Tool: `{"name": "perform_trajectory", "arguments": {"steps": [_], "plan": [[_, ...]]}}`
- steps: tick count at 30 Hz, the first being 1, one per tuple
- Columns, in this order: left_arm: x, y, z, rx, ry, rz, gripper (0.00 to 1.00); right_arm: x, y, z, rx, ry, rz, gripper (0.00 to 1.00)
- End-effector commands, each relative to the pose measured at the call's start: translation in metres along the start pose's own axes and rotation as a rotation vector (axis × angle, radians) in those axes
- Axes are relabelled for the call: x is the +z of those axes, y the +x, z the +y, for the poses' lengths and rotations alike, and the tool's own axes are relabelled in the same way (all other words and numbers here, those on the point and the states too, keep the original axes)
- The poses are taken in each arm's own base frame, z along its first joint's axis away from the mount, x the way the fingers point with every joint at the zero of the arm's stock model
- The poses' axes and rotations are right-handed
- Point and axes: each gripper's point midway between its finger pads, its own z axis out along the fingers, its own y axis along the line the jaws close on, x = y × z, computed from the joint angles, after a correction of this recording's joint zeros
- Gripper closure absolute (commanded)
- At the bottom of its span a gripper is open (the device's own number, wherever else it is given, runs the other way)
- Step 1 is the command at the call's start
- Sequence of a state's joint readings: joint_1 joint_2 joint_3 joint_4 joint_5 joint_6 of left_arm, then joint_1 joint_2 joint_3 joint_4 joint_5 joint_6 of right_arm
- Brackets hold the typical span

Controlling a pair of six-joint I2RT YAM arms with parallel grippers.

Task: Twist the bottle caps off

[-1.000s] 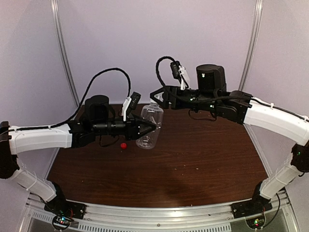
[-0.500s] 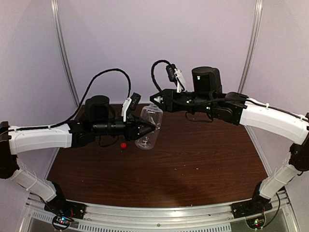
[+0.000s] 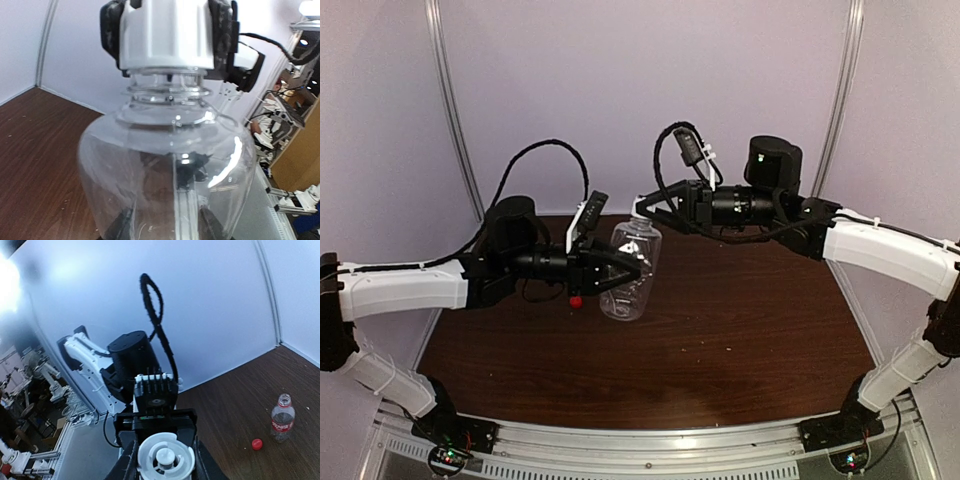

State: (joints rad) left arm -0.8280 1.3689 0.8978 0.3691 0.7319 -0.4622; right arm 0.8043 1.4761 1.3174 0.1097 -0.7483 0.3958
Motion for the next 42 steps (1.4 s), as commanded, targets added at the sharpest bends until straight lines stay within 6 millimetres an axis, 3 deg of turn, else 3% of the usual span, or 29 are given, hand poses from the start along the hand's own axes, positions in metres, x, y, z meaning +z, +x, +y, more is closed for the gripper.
{"name": "perform_trajectory", "arguments": {"steps": [1, 6, 13, 20, 24, 31, 37, 42], "plan": [[-0.018, -0.024, -0.084, 0.155, 0.387, -0.060, 0.77, -0.012, 0.003, 0.052, -0.126, -0.330, 0.048, 0.81], [-0.021, -0.026, -0.090, 0.151, 0.420, -0.071, 0.77, -0.013, 0.005, 0.053, -0.122, -0.366, 0.069, 0.75], [-0.015, -0.027, -0.077, 0.135, 0.351, -0.085, 0.77, -0.012, -0.010, 0.019, -0.082, -0.091, 0.032, 0.55], [-0.001, -0.023, -0.033, 0.116, 0.116, -0.032, 0.77, -0.024, -0.036, 0.005, -0.013, 0.084, -0.060, 0.24], [0.001, -0.024, -0.010, 0.104, -0.018, -0.024, 0.77, -0.028, -0.043, 0.001, 0.028, 0.164, -0.086, 0.16], [0.000, -0.023, 0.013, 0.080, -0.146, -0.028, 0.77, -0.028, -0.043, -0.023, 0.044, 0.449, -0.116, 0.14], [-0.001, -0.024, 0.021, 0.073, -0.187, -0.032, 0.77, -0.015, -0.029, -0.034, 0.058, 0.542, -0.079, 0.15], [-0.003, -0.024, 0.024, 0.074, -0.212, -0.034, 0.77, -0.005, -0.020, -0.036, 0.069, 0.554, -0.059, 0.23]]}}
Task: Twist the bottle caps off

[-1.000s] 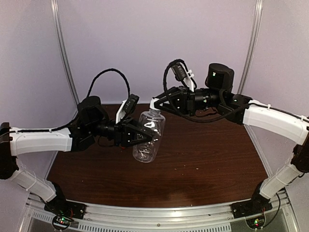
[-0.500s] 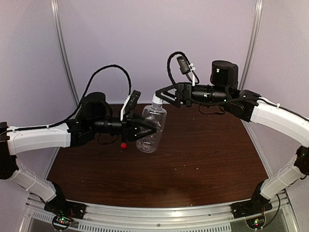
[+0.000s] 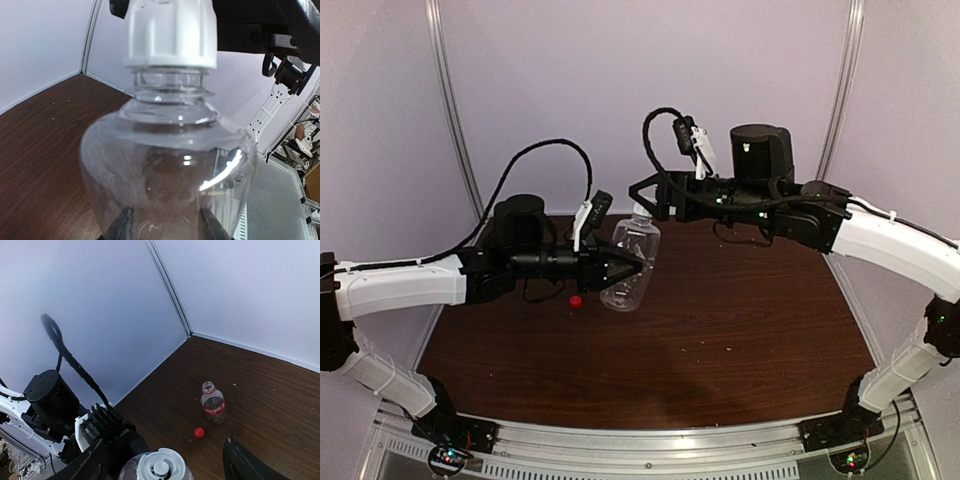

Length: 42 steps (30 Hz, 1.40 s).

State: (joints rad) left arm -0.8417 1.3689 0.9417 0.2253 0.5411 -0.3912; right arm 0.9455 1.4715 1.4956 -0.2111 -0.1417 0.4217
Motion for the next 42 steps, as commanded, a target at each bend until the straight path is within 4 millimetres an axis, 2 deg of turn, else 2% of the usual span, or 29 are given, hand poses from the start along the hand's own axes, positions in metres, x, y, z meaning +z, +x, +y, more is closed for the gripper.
{"name": "perform_trajectory", "arguments": {"steps": [1, 4, 15, 23, 28, 34, 37, 39, 42], "plan": [[-0.004, -0.025, -0.004, 0.054, -0.025, -0.066, 0.77, 0.009, 0.006, -0.009, 0.013, 0.077, 0.012, 0.25], [-0.004, -0.025, -0.002, 0.055, -0.035, -0.066, 0.77, 0.014, 0.013, -0.010, 0.013, 0.085, 0.031, 0.30], [-0.005, -0.024, 0.003, 0.060, -0.062, -0.064, 0.78, 0.019, 0.021, -0.006, 0.021, 0.055, 0.045, 0.56], [-0.007, -0.023, 0.003, 0.066, -0.068, -0.063, 0.78, 0.014, 0.018, -0.002, -0.006, 0.026, 0.020, 0.84], [-0.010, -0.024, -0.005, 0.084, -0.034, -0.077, 0.78, 0.008, 0.013, -0.001, -0.032, -0.040, -0.004, 0.96], [-0.015, -0.027, -0.032, 0.124, 0.104, -0.097, 0.77, 0.000, 0.015, 0.015, -0.070, -0.260, 0.011, 0.98], [-0.020, -0.025, -0.060, 0.150, 0.267, -0.093, 0.76, -0.010, 0.017, 0.030, -0.108, -0.439, 0.029, 0.96], [-0.029, -0.028, -0.083, 0.171, 0.405, -0.109, 0.76, -0.021, 0.020, 0.043, -0.139, -0.578, 0.041, 0.92], [-0.040, -0.028, -0.105, 0.164, 0.549, -0.118, 0.76, -0.037, 0.025, 0.059, -0.177, -0.742, 0.058, 0.88]]}}
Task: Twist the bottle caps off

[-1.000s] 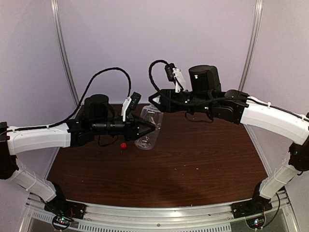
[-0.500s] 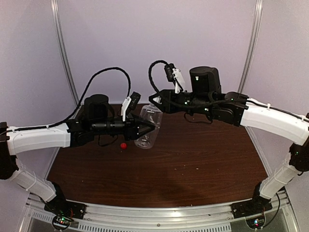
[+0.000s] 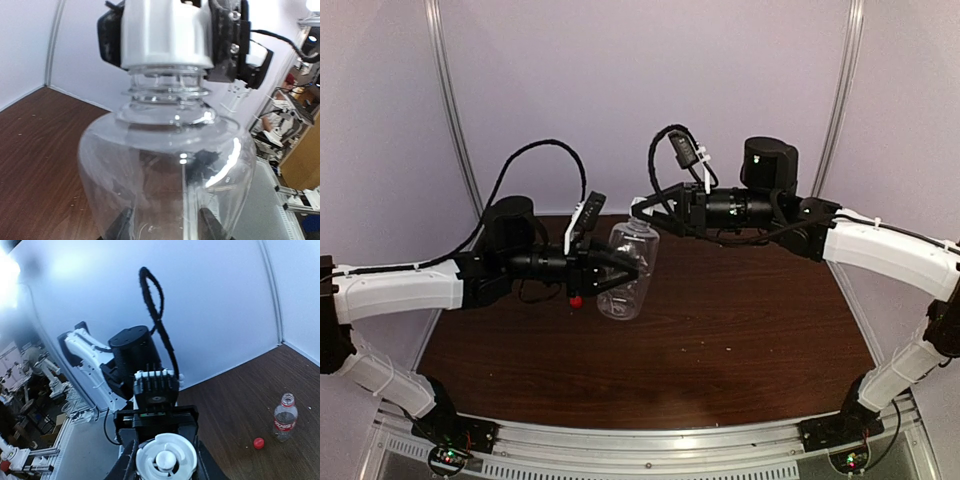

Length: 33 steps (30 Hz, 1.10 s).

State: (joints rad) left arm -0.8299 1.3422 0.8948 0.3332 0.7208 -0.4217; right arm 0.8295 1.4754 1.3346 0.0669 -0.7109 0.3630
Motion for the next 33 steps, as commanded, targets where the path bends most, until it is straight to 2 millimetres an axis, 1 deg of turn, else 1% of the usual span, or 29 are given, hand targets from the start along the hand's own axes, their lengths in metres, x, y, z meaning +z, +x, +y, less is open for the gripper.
{"name": "perform_trajectory", "arguments": {"steps": [1, 3, 6, 8, 11, 14, 16, 20, 23, 27, 30, 32, 33], "plan": [[-0.018, -0.028, -0.082, 0.134, 0.399, -0.082, 0.76, -0.017, -0.004, 0.045, -0.120, -0.315, 0.001, 0.86], [-0.020, -0.029, -0.087, 0.134, 0.429, -0.095, 0.76, -0.019, -0.003, 0.052, -0.119, -0.364, 0.011, 0.83], [-0.020, -0.031, -0.087, 0.130, 0.434, -0.103, 0.76, -0.019, -0.003, 0.050, -0.111, -0.357, 0.009, 0.77], [-0.018, -0.030, -0.084, 0.124, 0.423, -0.105, 0.76, -0.018, -0.007, 0.042, -0.094, -0.298, 0.002, 0.72], [-0.016, -0.031, -0.080, 0.117, 0.397, -0.114, 0.76, -0.016, -0.016, 0.022, -0.055, -0.152, -0.013, 0.62], [-0.013, -0.032, -0.072, 0.113, 0.356, -0.122, 0.76, -0.019, -0.024, 0.014, -0.026, -0.071, -0.034, 0.50], [-0.010, -0.031, -0.065, 0.107, 0.319, -0.120, 0.76, -0.023, -0.030, 0.014, -0.011, -0.043, -0.054, 0.44], [-0.002, -0.027, -0.040, 0.100, 0.174, -0.087, 0.77, -0.028, -0.042, 0.015, 0.027, 0.001, -0.093, 0.29], [-0.001, -0.028, -0.021, 0.104, 0.053, -0.075, 0.77, -0.027, -0.045, 0.013, 0.050, 0.060, -0.104, 0.23], [-0.002, -0.030, -0.002, 0.100, -0.066, -0.071, 0.77, -0.024, -0.046, 0.005, 0.047, 0.212, -0.101, 0.18], [-0.003, -0.032, 0.007, 0.096, -0.123, -0.076, 0.77, -0.023, -0.047, -0.005, 0.045, 0.337, -0.107, 0.14], [-0.004, -0.032, 0.011, 0.094, -0.145, -0.075, 0.77, -0.021, -0.043, -0.012, 0.046, 0.407, -0.096, 0.13], [-0.004, -0.031, 0.014, 0.090, -0.163, -0.071, 0.77, -0.017, -0.038, -0.018, 0.052, 0.465, -0.081, 0.13]]}}
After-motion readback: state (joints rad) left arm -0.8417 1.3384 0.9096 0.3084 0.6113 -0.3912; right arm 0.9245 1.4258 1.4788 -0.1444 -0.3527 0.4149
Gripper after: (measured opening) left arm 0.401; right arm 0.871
